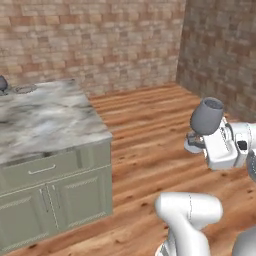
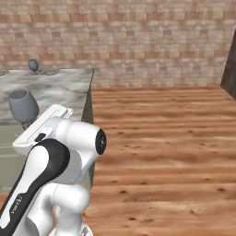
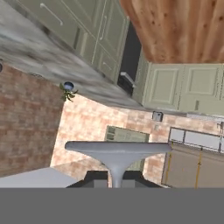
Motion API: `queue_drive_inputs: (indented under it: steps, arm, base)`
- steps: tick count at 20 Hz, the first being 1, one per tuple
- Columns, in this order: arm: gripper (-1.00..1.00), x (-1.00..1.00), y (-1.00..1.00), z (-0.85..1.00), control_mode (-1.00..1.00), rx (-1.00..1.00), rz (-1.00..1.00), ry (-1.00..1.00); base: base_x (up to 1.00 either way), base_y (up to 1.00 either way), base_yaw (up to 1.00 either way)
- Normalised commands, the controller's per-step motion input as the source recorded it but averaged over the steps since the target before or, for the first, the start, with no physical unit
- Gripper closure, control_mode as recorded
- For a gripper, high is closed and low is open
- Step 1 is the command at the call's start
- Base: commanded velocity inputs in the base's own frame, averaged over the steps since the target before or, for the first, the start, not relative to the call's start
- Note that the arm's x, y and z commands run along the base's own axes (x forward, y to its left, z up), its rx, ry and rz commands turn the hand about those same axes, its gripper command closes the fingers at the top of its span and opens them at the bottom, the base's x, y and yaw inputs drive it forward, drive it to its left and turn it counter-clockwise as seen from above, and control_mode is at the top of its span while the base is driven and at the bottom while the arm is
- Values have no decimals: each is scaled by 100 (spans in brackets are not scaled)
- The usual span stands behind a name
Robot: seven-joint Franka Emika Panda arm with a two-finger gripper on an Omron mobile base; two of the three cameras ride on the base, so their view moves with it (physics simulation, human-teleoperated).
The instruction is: Retrieve the wine glasses from the counter and place one next to each plate.
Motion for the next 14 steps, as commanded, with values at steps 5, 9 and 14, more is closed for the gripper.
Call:
queue_drive_inputs:
  steps: [5,9,14]
  arm:
    - [100,0,0,0,100,0,0,0]
    - [100,0,0,0,100,0,0,0]
    - [100,0,0,0,100,0,0,0]
  base:
    - [88,-100,49]
    - [82,-100,47]
    - [69,-100,45]
